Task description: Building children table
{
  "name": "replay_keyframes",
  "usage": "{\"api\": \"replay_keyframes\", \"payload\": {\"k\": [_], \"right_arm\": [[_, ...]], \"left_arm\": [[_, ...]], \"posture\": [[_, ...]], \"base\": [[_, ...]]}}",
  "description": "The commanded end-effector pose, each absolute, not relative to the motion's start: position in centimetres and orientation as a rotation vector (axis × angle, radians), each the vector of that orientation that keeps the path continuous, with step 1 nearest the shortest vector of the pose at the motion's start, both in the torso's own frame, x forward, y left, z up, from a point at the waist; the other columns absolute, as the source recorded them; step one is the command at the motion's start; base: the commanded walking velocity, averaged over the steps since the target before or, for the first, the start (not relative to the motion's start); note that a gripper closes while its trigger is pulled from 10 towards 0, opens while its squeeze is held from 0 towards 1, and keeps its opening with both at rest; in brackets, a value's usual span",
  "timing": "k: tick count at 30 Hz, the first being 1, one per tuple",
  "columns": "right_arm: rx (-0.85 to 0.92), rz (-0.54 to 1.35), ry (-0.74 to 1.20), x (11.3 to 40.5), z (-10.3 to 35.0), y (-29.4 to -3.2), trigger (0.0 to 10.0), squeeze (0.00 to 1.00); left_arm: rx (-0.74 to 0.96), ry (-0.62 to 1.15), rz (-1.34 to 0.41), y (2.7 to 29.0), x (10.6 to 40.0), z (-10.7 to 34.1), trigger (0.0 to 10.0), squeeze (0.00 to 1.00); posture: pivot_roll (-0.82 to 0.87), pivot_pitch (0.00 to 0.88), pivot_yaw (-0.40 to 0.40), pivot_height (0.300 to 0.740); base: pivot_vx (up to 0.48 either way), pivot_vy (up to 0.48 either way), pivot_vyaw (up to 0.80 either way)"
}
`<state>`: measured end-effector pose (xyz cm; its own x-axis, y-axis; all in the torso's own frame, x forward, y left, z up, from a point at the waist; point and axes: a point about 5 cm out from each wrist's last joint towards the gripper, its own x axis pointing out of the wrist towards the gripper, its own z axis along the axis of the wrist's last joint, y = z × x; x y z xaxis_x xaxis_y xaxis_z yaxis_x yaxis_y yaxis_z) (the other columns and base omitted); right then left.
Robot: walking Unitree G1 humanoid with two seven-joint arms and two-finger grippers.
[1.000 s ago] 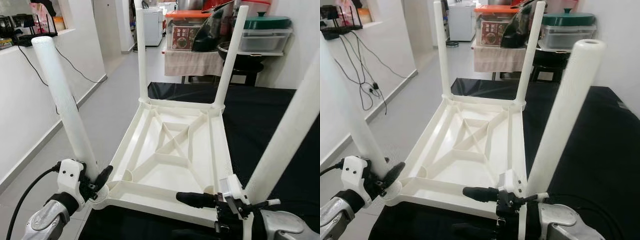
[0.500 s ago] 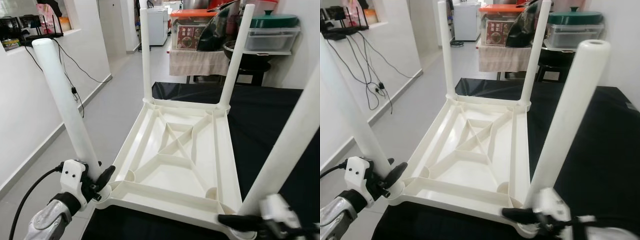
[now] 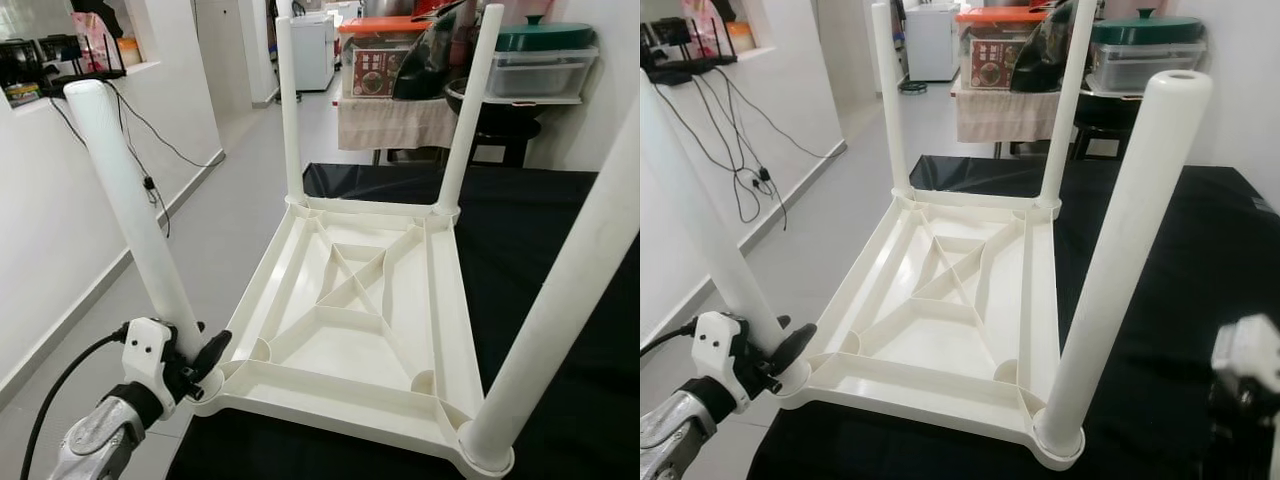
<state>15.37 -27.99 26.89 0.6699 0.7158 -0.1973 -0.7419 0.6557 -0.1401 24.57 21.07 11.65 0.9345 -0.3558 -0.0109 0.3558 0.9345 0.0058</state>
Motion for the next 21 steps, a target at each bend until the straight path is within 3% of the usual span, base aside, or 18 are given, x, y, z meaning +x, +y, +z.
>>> {"api": "replay_keyframes", "payload": {"k": [1,9,11,17,18,21], "right_arm": [[-0.173,0.879,0.002,15.7,28.6,-26.9,10.0,0.00],[-0.115,0.925,-0.197,16.3,30.7,-26.0,10.0,0.00],[-0.118,0.853,-0.271,17.7,31.5,-26.0,10.0,0.00],[-0.114,0.819,-0.270,18.3,31.4,-26.2,10.0,0.00],[-0.095,0.793,-0.277,18.5,31.4,-26.4,0.0,0.00],[-0.062,0.789,-0.278,18.4,31.4,-26.7,0.0,0.00]], "left_arm": [[0.036,0.019,-0.367,21.4,24.9,11.7,0.0,0.00],[0.036,0.011,-0.378,21.1,25.1,11.8,0.0,0.00],[0.037,0.000,-0.387,20.8,25.4,12.0,0.0,0.00],[0.037,-0.006,-0.388,20.7,25.6,12.1,0.0,0.00],[0.037,-0.014,-0.390,20.7,25.7,12.3,0.0,0.00],[0.037,-0.028,-0.394,20.5,26.0,12.7,0.0,0.00]], "posture": [[-0.10,0.000,0.030,0.740],[-0.10,0.000,0.027,0.740],[-0.09,0.000,0.025,0.740],[-0.09,0.000,0.022,0.740],[-0.09,0.000,0.022,0.740],[-0.09,0.000,0.022,0.740]], "base": [[0.000,0.000,0.00],[0.000,0.000,0.00],[0.000,0.000,0.00],[0.000,0.000,0.00],[0.000,0.000,0.00],[0.000,0.000,0.00]]}}
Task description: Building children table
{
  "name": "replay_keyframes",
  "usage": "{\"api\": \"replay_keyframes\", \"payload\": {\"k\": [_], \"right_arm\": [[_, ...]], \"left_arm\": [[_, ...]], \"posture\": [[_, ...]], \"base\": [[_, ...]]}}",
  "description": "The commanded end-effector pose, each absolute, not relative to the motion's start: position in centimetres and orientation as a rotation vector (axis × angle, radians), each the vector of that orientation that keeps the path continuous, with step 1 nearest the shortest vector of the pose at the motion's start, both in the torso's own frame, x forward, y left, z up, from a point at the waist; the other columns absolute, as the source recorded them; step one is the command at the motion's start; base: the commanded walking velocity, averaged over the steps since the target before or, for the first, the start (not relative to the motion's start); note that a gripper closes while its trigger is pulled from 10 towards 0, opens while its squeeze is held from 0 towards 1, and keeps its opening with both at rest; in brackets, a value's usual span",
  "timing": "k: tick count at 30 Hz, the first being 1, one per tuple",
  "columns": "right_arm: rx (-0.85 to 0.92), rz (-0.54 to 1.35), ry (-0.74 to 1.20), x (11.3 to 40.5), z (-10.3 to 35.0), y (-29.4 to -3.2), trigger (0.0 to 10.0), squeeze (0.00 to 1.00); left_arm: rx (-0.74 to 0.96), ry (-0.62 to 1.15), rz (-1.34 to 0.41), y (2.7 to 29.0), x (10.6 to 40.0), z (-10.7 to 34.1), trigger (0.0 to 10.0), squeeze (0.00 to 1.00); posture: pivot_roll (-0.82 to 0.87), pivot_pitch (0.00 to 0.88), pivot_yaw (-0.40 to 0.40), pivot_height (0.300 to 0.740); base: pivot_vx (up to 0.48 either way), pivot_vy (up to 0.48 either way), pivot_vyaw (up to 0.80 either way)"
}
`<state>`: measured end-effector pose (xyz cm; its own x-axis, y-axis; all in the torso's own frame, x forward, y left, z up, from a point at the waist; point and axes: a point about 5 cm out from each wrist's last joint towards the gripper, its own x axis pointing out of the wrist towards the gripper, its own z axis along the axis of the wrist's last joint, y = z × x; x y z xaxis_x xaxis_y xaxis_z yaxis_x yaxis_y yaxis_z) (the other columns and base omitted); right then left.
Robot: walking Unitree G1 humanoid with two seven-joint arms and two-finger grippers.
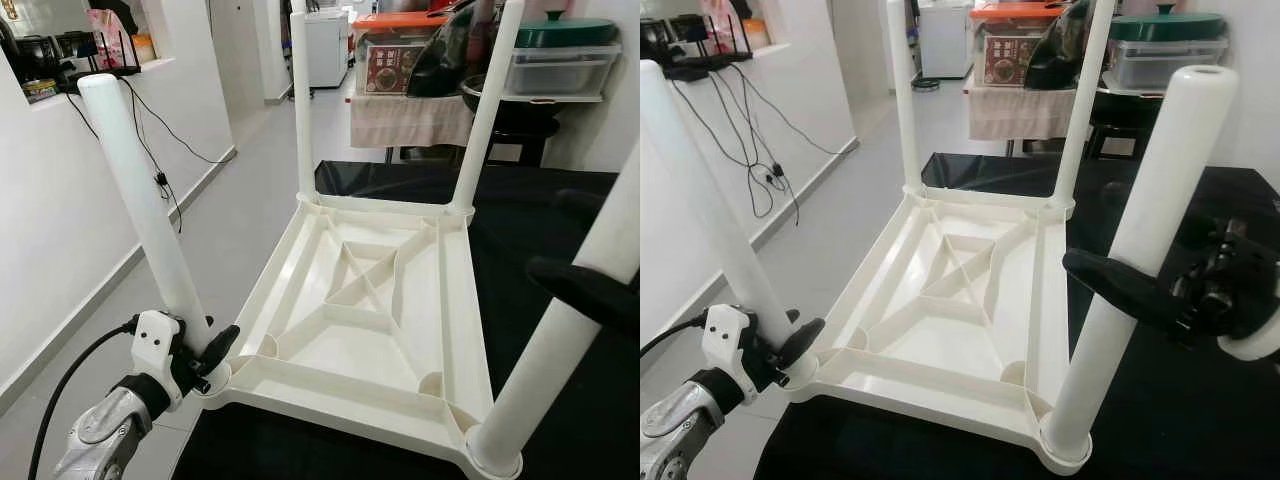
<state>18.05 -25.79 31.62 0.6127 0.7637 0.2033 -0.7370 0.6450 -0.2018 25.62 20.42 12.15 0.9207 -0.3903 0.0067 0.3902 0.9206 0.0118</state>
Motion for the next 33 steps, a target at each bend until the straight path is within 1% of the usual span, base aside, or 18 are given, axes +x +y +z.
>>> {"api": "replay_keyframes", "payload": {"k": [1,4,10,12,13,15,16,18,19,21,23,24,26,28,30,31,32,33], "right_arm": [[-0.062,0.789,-0.278,18.4,31.4,-26.7,0.0,0.00],[-0.038,0.752,-0.279,18.5,31.3,-27.2,0.0,0.00],[-0.015,0.602,-0.257,19.9,30.5,-28.3,0.0,0.00],[0.001,0.521,-0.228,20.8,29.8,-28.6,0.0,0.00],[0.001,0.521,-0.228,20.8,29.8,-28.6,0.0,0.00],[0.051,0.401,-0.167,21.9,28.2,-28.7,0.0,0.00],[0.051,0.401,-0.167,21.9,28.2,-28.7,0.0,0.00],[0.092,0.286,-0.087,22.9,26.1,-28.5,0.0,0.00],[0.092,0.286,-0.087,22.9,26.1,-28.5,0.0,0.00],[0.126,0.206,-0.015,23.6,24.1,-27.7,0.0,0.00],[0.200,0.133,0.048,24.1,22.3,-26.2,0.0,0.00],[0.200,0.133,0.048,24.1,22.3,-26.2,0.0,0.00],[0.272,-0.022,0.171,24.5,19.1,-24.8,0.0,0.00],[0.305,-0.113,0.271,24.6,16.5,-23.6,0.0,0.00],[0.307,-0.128,0.298,24.7,15.8,-23.1,0.0,0.00],[0.328,-0.165,0.351,25.0,14.3,-22.5,0.0,0.00],[0.328,-0.165,0.351,25.0,14.3,-22.5,0.0,0.00],[0.366,-0.216,0.401,25.1,12.9,-21.9,0.0,0.00]], "left_arm": [[0.037,-0.028,-0.394,20.5,26.0,12.7,0.0,0.00],[0.045,-0.063,-0.400,20.5,26.5,13.8,0.0,0.00],[0.085,-0.169,-0.419,20.9,27.9,17.5,0.0,0.00],[0.109,-0.218,-0.437,21.1,28.4,19.3,0.0,0.00],[0.109,-0.218,-0.437,21.1,28.4,19.3,0.0,0.00],[0.162,-0.284,-0.474,21.3,29.2,22.2,0.0,0.00],[0.162,-0.284,-0.474,21.3,29.2,22.2,0.0,0.00],[0.213,-0.348,-0.513,21.4,29.8,25.1,0.0,0.00],[0.213,-0.348,-0.513,21.4,29.8,25.1,0.0,0.00],[0.259,-0.408,-0.549,21.5,30.4,28.1,0.0,0.00],[0.309,-0.482,-0.596,21.4,31.1,31.6,0.0,0.00],[0.309,-0.482,-0.596,21.4,31.1,31.6,0.0,0.00],[0.395,-0.591,-0.692,19.8,32.0,37.0,0.0,0.00],[0.443,-0.668,-0.769,18.1,32.2,40.9,0.0,0.00],[0.446,-0.690,-0.795,17.5,32.3,42.1,0.0,0.00],[0.458,-0.723,-0.847,16.0,32.4,43.9,0.0,0.00],[0.458,-0.723,-0.847,16.0,32.4,43.9,0.0,0.00],[0.469,-0.755,-0.911,14.2,32.4,45.7,0.0,0.00]], "posture": [[-0.09,0.000,0.022,0.740],[-0.09,0.000,0.022,0.740],[-0.09,0.000,0.026,0.740],[-0.09,0.000,0.029,0.740],[-0.09,0.000,0.029,0.740],[-0.08,0.000,0.035,0.740],[-0.08,0.000,0.035,0.740],[-0.08,0.000,0.039,0.740],[-0.08,0.000,0.039,0.740],[-0.08,0.000,0.047,0.740],[-0.07,0.000,0.058,0.740],[-0.07,0.000,0.058,0.740],[-0.05,0.000,0.079,0.740],[-0.05,0.000,0.088,0.740],[-0.05,0.000,0.088,0.740],[-0.03,0.000,0.097,0.740],[-0.03,0.000,0.097,0.740],[-0.02,0.000,0.105,0.740]], "base": [[0.000,0.000,0.00],[0.000,0.000,0.00],[0.000,0.000,0.00],[0.000,0.000,0.00],[0.000,0.000,0.00],[0.000,0.000,0.00],[0.000,0.000,0.00],[0.000,0.000,0.00],[0.000,0.000,0.00],[0.000,0.000,0.00],[0.000,0.000,0.00],[0.000,0.000,0.00],[0.000,0.000,0.00],[0.000,0.000,0.00],[0.000,0.000,0.00],[0.000,0.000,0.00],[0.000,0.000,0.00],[0.000,0.000,0.00]]}}
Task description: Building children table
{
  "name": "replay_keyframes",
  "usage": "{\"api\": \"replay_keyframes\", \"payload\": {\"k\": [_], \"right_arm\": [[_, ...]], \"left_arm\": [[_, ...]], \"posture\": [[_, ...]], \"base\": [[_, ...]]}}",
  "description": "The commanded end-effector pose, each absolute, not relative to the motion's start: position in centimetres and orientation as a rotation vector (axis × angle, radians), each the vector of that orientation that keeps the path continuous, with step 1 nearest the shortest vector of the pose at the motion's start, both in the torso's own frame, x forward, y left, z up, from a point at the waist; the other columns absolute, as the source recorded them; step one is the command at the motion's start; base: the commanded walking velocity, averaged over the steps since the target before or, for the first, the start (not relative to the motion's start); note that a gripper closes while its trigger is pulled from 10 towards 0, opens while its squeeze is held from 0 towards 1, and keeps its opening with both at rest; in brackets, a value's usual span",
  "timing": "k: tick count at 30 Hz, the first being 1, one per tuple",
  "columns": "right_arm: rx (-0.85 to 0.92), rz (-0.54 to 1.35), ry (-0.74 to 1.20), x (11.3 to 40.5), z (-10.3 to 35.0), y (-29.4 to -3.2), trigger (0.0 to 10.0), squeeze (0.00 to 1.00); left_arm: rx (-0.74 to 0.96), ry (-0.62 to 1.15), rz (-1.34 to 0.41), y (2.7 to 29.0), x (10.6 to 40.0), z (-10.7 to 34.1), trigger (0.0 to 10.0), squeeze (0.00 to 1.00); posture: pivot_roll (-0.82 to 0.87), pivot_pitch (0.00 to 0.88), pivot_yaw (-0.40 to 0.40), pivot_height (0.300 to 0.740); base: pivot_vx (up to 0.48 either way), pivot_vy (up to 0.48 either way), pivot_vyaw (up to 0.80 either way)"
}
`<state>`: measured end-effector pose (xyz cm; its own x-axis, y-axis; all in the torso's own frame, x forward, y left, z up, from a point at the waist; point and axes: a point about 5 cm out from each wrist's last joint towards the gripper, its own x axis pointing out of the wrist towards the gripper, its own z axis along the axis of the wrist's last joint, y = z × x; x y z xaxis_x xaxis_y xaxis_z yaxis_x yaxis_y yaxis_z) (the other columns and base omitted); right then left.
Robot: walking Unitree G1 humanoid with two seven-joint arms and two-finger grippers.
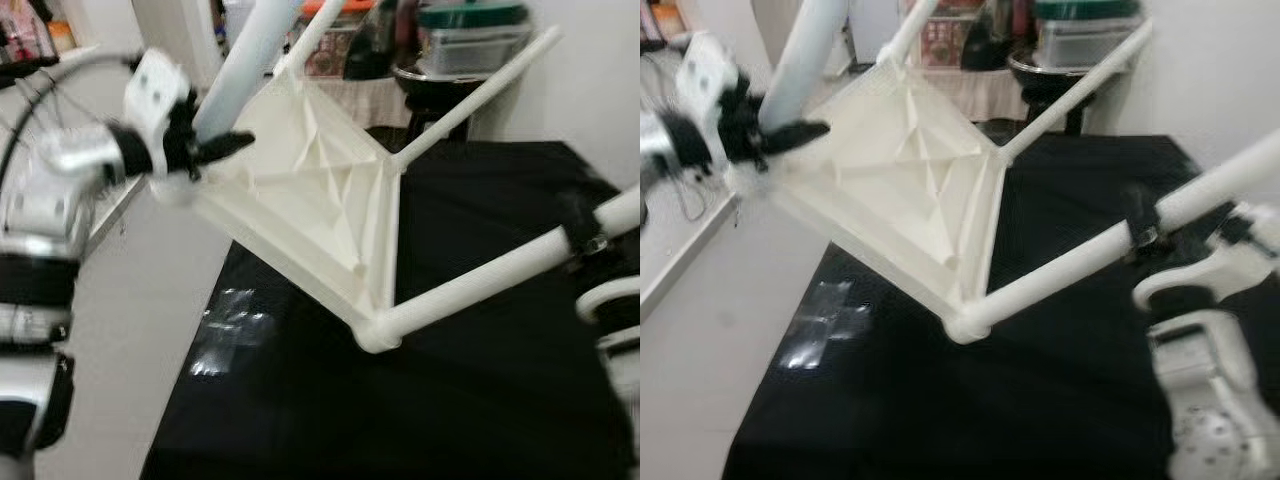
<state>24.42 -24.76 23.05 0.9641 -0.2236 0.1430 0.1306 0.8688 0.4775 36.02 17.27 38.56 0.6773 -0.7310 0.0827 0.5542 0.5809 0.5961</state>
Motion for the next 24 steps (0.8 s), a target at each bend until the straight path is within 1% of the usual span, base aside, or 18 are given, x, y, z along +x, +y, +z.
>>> {"api": "replay_keyframes", "payload": {"k": [1,2,3,4,5,6,7,8,10,11,12,13,16,19,20,24], "right_arm": [[0.366,-0.216,0.401,25.1,12.9,-21.9,0.0,0.00],[0.392,-0.264,0.455,25.3,11.5,-21.3,0.0,0.00],[0.410,-0.307,0.492,25.4,10.6,-20.9,0.0,0.00],[0.410,-0.307,0.492,25.4,10.6,-20.9,0.0,0.00],[0.394,-0.335,0.520,25.5,9.9,-20.9,0.0,0.00],[0.394,-0.335,0.520,25.5,9.9,-20.9,0.0,0.00],[0.337,-0.367,0.553,25.6,9.1,-21.2,0.0,0.00],[0.337,-0.367,0.553,25.6,9.1,-21.2,0.0,0.00],[0.246,-0.426,0.644,25.5,6.6,-22.0,0.0,0.00],[0.246,-0.426,0.644,25.5,6.6,-22.0,0.0,0.00],[0.177,-0.443,0.677,25.4,5.8,-22.1,0.0,0.00],[0.170,-0.437,0.705,25.4,4.8,-21.7,0.0,0.00],[0.171,-0.464,0.733,25.4,3.0,-21.3,0.0,0.00],[0.169,-0.458,0.705,25.8,3.1,-21.2,0.0,0.00],[0.177,-0.484,0.707,26.0,3.0,-21.4,0.0,0.00],[0.178,-0.523,0.719,25.9,2.7,-21.8,0.0,0.00]], "left_arm": [[0.469,-0.755,-0.911,14.2,32.4,45.7,0.0,0.00],[0.478,-0.778,-0.983,12.3,32.1,47.2,0.0,0.00],[0.483,-0.795,-1.052,10.7,31.8,48.4,0.0,0.00],[0.483,-0.795,-1.052,10.7,31.8,48.4,0.0,0.00],[0.480,-0.801,-1.110,9.3,31.6,49.2,0.0,0.00],[0.480,-0.801,-1.110,9.3,31.6,49.2,0.0,0.00],[0.483,-0.794,-1.180,7.8,31.5,49.6,0.1,0.00],[0.483,-0.794,-1.180,7.8,31.5,49.6,0.1,0.00],[0.464,-0.749,-1.309,5.3,31.6,49.4,2.1,0.00],[0.464,-0.749,-1.309,5.3,31.6,49.4,2.1,0.00],[0.445,-0.723,-1.356,4.6,31.7,49.1,2.8,0.00],[0.426,-0.689,-1.396,4.1,31.8,48.7,10.0,1.00],[0.405,-0.653,-1.450,3.0,32.2,47.8,10.0,1.00],[0.389,-0.633,-1.484,2.7,32.3,47.3,10.0,1.00],[0.387,-0.614,-1.519,2.5,32.3,46.8,10.0,1.00],[0.384,-0.585,-1.566,2.5,32.3,45.9,10.0,1.00]], "posture": [[-0.02,0.000,0.105,0.740],[-0.01,0.000,0.121,0.740],[-0.01,0.000,0.119,0.740],[-0.01,0.000,0.119,0.740],[0.00,0.003,0.131,0.740],[0.00,0.003,0.131,0.740],[-0.01,0.012,0.150,0.740],[-0.01,0.012,0.150,0.740],[-0.01,0.014,0.159,0.740],[-0.01,0.014,0.159,0.740],[-0.01,0.016,0.166,0.740],[-0.01,0.018,0.171,0.740],[-0.01,0.020,0.175,0.740],[-0.02,0.021,0.164,0.740],[-0.03,0.021,0.162,0.740],[-0.03,0.023,0.154,0.740]], "base": [[0.000,0.000,0.00],[0.000,0.000,0.00],[0.000,0.000,0.00],[0.000,0.000,0.00],[0.000,0.000,0.00],[0.000,0.000,0.00],[0.000,0.000,0.00],[0.000,0.000,0.00],[0.000,0.000,0.00],[0.000,0.000,0.00],[0.000,0.000,0.00],[0.000,0.000,0.00],[0.000,0.000,0.00],[0.000,0.000,0.00],[0.000,0.000,0.00],[0.000,0.000,0.00]]}}
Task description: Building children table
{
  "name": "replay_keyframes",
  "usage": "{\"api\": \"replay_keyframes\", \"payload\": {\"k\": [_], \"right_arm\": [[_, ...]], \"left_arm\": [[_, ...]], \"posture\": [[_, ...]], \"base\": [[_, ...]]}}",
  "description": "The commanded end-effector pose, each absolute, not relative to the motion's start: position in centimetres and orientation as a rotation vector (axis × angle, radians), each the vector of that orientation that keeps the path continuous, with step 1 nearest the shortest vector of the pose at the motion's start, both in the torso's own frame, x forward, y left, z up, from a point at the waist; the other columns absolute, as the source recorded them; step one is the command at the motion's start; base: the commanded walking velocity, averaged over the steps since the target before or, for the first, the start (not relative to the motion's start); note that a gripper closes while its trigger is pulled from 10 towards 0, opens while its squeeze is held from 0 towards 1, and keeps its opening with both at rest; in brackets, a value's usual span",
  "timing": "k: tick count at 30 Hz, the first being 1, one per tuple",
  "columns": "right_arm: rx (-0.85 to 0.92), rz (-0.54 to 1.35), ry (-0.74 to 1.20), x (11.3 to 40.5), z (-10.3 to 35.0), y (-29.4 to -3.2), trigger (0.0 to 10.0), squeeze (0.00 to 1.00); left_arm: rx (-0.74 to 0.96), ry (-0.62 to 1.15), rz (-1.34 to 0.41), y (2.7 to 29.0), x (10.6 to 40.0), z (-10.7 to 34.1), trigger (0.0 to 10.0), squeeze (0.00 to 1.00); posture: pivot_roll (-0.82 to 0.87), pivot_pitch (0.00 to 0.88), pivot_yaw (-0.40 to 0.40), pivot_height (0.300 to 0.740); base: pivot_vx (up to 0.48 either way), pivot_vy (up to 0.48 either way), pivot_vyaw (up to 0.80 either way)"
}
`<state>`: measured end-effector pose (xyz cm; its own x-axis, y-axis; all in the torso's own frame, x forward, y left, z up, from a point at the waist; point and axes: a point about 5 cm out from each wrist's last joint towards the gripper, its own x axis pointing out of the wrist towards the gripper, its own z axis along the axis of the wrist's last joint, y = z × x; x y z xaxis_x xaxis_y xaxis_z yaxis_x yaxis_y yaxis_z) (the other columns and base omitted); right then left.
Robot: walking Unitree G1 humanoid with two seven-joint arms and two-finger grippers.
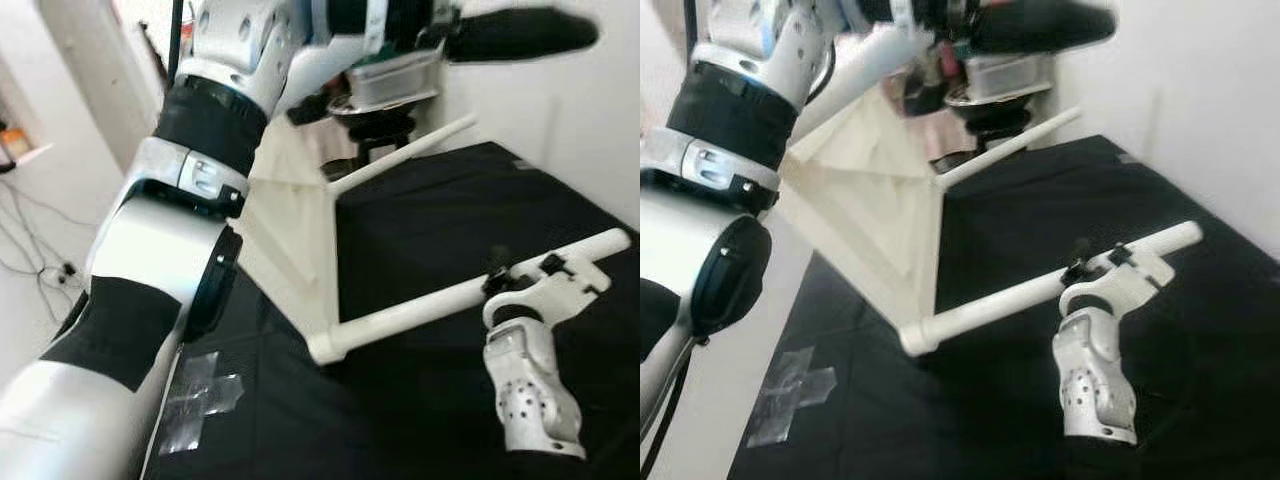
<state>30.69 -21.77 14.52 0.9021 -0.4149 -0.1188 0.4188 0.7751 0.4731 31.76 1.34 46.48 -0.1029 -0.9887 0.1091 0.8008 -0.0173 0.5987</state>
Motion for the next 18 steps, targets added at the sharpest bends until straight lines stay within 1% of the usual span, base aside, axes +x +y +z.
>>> {"api": "replay_keyframes", "payload": {"k": [1,4,5,7,8,9,10,11,12,14,15,16,17,18], "right_arm": [[0.172,-0.551,0.742,25.6,2.3,-22.0,0.0,0.00],[0.176,-0.571,0.770,25.3,1.7,-22.1,0.0,0.00],[0.158,-0.595,0.805,25.2,1.1,-22.4,3.6,0.00],[0.136,-0.618,0.838,25.1,0.6,-22.6,3.6,0.00],[0.116,-0.640,0.850,25.1,0.4,-23.0,10.0,0.02],[0.116,-0.640,0.850,25.1,0.4,-23.0,10.0,0.02],[0.120,-0.646,0.848,25.3,0.4,-23.3,10.0,1.00],[0.133,-0.654,0.842,25.4,0.4,-23.4,10.0,1.00],[0.133,-0.654,0.842,25.4,0.4,-23.4,10.0,1.00],[0.156,-0.663,0.823,25.6,0.5,-23.6,10.0,1.00],[0.156,-0.663,0.823,25.6,0.5,-23.6,10.0,1.00],[0.168,-0.680,0.807,25.7,0.8,-23.8,10.0,1.00],[0.168,-0.680,0.807,25.7,0.8,-23.8,10.0,1.00],[0.179,-0.683,0.774,26.0,1.6,-23.8,10.0,1.00]], "left_arm": [[0.386,-0.576,-1.578,2.5,32.3,45.5,10.0,1.00],[0.388,-0.566,-1.589,2.6,32.4,45.2,10.0,1.00],[0.391,-0.560,-1.600,2.8,32.5,45.0,10.0,1.00],[0.392,-0.557,-1.607,2.9,32.6,44.9,10.0,1.00],[0.386,-0.558,-1.614,3.0,32.6,44.8,10.0,1.00],[0.386,-0.558,-1.614,3.0,32.6,44.8,10.0,1.00],[0.379,-0.560,-1.614,3.1,32.7,44.7,10.0,1.00],[0.374,-0.560,-1.614,3.3,32.7,44.6,10.0,0.83],[0.374,-0.560,-1.614,3.3,32.7,44.6,10.0,0.83],[0.372,-0.556,-1.618,3.5,32.8,44.4,10.0,0.67],[0.372,-0.556,-1.618,3.5,32.8,44.4,10.0,0.67],[0.372,-0.552,-1.624,3.7,32.7,44.2,10.0,0.59],[0.372,-0.552,-1.624,3.7,32.7,44.2,10.0,0.59],[0.373,-0.552,-1.627,3.7,32.6,44.2,10.0,0.56]], "posture": [[-0.04,0.022,0.144,0.740],[-0.05,0.023,0.136,0.740],[-0.05,0.021,0.123,0.740],[-0.06,0.021,0.122,0.740],[-0.06,0.018,0.119,0.740],[-0.06,0.018,0.119,0.740],[-0.05,0.020,0.113,0.740],[-0.06,0.020,0.112,0.740],[-0.06,0.020,0.112,0.740],[-0.06,0.022,0.111,0.740],[-0.06,0.022,0.111,0.740],[-0.06,0.023,0.107,0.740],[-0.06,0.023,0.107,0.740],[-0.05,0.024,0.106,0.740]], "base": [[0.000,0.000,0.00],[0.000,0.000,0.00],[0.000,0.000,0.00],[0.000,0.000,0.00],[0.000,0.000,0.00],[0.000,0.000,0.00],[0.000,0.000,0.00],[0.000,0.000,0.00],[0.000,0.000,0.00],[0.000,0.000,0.00],[0.000,0.000,0.00],[0.000,0.000,0.00],[0.000,0.000,0.00],[0.000,0.000,0.00]]}}
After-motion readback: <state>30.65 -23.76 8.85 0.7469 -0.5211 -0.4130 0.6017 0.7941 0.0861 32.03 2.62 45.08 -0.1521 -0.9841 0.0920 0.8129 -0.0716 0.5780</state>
